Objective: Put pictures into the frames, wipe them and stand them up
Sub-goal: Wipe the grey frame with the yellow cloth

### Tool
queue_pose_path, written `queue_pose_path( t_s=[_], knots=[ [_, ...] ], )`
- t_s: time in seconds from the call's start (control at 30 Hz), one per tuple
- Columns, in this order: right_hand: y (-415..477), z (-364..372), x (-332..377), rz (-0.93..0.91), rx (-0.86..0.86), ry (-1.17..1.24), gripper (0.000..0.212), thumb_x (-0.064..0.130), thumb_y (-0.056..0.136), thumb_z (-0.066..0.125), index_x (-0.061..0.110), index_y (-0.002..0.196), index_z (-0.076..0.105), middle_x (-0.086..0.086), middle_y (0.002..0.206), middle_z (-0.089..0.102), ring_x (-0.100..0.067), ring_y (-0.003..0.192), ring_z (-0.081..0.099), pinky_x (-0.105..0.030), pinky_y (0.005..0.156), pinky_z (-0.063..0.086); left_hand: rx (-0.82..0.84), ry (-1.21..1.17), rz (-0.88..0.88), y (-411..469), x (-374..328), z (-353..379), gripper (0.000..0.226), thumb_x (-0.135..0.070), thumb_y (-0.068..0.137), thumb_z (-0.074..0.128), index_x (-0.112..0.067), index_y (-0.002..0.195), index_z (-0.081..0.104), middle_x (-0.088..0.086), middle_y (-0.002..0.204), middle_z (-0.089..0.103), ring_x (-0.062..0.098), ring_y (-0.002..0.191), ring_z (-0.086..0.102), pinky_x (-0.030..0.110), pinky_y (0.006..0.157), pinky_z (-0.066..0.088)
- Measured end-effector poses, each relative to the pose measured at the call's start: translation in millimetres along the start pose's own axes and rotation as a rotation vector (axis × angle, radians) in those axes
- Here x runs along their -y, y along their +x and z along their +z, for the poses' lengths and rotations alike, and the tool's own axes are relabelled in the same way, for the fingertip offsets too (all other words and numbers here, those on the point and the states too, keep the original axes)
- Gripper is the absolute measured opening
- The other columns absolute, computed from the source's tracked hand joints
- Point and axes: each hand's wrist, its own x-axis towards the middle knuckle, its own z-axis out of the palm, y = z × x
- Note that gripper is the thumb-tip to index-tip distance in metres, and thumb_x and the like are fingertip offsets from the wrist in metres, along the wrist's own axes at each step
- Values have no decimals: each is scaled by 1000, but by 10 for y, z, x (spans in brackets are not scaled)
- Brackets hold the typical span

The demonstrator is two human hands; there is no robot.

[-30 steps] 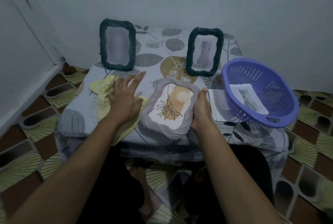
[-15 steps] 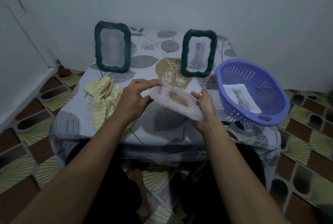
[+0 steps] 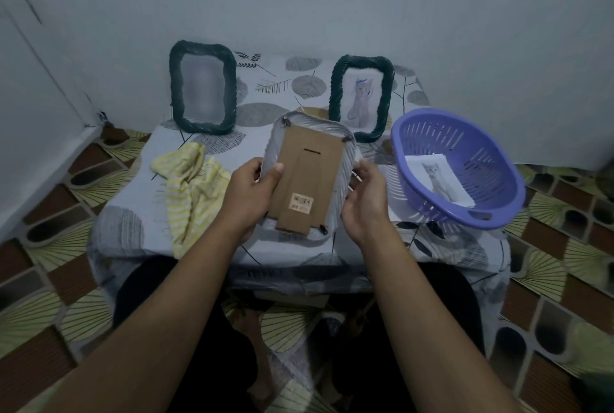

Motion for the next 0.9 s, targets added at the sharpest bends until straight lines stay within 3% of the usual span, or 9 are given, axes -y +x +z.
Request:
queue_pose_path(
  t_s=[0.07, 0.2, 0.3, 0.37, 0.47, 0.53, 0.6, 0.7, 0.9],
  knots=[
    [-26, 6, -54, -77, 79, -116, 18, 14, 100, 47, 18, 98, 65, 1, 82, 72, -18, 77, 66, -33, 68, 55, -17, -51, -68, 1, -18, 27, 12, -23, 101, 57, -16, 101, 67, 11, 102, 74, 31, 96, 71, 54, 86, 58],
    [-68, 28, -166, -123, 175, -179, 45, -5, 99, 45, 15, 140, 47, -2, 95, 77, -18, 87, 72, -35, 80, 60, -81, -45, -113, 24, -21, 46, 10, -24, 101, 56, -20, 105, 64, 9, 104, 73, 26, 94, 72, 52, 86, 58],
    [-70, 23, -183, -120, 173, -175, 41, -5, 100, 45, 18, 133, 51, -3, 93, 77, -18, 84, 73, -34, 76, 61, -107, 115, -101, 37, 39, -5, 29, -42, 86, 65, -31, 112, 57, 2, 110, 69, 23, 97, 70, 53, 85, 58],
    [-86, 27, -201, -102, 136, -174, 35, -5, 100, 46, 17, 126, 53, -5, 96, 76, -17, 83, 73, -31, 72, 61, -136, 263, -61, 37, 42, -11, 43, -35, 86, 71, -25, 124, 55, -1, 117, 64, 22, 104, 66, 48, 90, 56],
    [-75, 18, -283, -67, 98, -199, 36, 0, 101, 48, 1, 137, 48, -18, 117, 69, -24, 97, 71, -33, 78, 62, -193, 501, 92, 31, 28, -2, 57, -21, 86, 73, -12, 137, 48, 7, 136, 50, 23, 126, 49, 35, 107, 40],
    [-80, 41, -327, -55, 94, -185, 37, 0, 101, 47, 0, 138, 49, -20, 120, 68, -25, 95, 71, -33, 74, 61, -212, 621, 211, -2, -24, 17, 55, -28, 84, 71, -13, 134, 52, 12, 135, 48, 28, 127, 43, 33, 105, 32],
    [-95, 75, -336, -39, 100, -138, 36, -1, 101, 47, 2, 137, 48, -21, 120, 67, -22, 89, 72, -32, 68, 60, -161, 688, 255, -24, -66, 43, 49, -36, 82, 69, -15, 125, 60, 11, 125, 52, 30, 119, 47, 36, 100, 38],
    [-97, 119, -330, -36, 113, -81, 33, -5, 99, 46, 6, 130, 51, -17, 105, 69, -20, 77, 72, -33, 62, 60, -37, 732, 204, -71, -116, 105, 57, -42, 78, 78, -14, 124, 59, 9, 120, 53, 25, 113, 54, 38, 96, 47],
    [-75, 157, -351, -40, 110, -51, 26, -9, 95, 48, 10, 112, 53, -13, 90, 70, -21, 67, 69, -34, 62, 54, 65, 874, 51, -69, -124, 188, 94, -52, 66, 85, -10, 138, 41, 11, 133, 47, 26, 120, 52, 35, 93, 45]
  ],
)
